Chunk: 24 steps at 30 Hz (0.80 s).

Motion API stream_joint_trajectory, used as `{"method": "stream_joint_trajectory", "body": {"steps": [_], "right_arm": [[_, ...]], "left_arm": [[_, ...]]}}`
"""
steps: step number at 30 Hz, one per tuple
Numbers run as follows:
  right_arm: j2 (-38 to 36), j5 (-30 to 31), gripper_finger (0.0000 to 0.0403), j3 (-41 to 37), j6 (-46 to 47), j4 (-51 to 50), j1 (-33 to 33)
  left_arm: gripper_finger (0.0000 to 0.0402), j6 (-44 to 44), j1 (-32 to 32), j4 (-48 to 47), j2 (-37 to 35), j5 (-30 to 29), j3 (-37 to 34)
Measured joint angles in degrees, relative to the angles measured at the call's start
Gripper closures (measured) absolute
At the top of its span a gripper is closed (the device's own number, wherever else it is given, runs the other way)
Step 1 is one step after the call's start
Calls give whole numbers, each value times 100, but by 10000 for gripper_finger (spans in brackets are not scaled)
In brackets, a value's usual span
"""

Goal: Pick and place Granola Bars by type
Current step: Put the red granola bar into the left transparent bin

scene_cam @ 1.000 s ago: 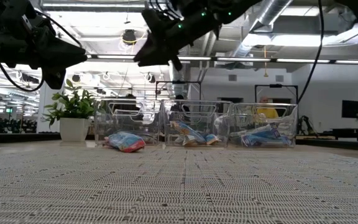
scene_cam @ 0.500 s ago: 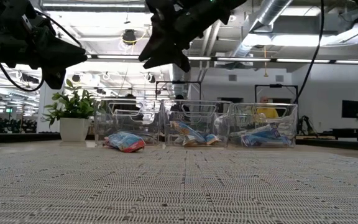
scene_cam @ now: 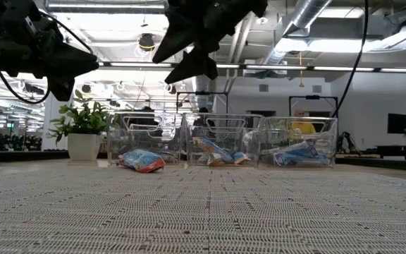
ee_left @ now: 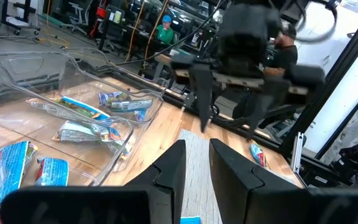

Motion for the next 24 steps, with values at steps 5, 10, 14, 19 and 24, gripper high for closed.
{"method": "stream_joint_trajectory", "body": {"steps": [5, 10, 14, 19, 24], "right_arm": [[183, 129, 155, 16, 187, -96, 284], [726, 140, 161, 249, 426, -277, 389], [1314, 142, 165, 879, 340, -578, 388], [1747, 375, 172, 1671, 206, -1172, 339], [2206, 821, 181, 2331, 37, -1677, 282]], "left_arm": [[339, -2, 1, 0, 2, 0, -1], [339, -2, 0, 0, 2, -2, 0], [339, -1, 1, 0, 2, -2, -1], [339, -1, 2, 0, 0, -7, -1], [339, -2, 1, 0, 0, -9, -1]]}}
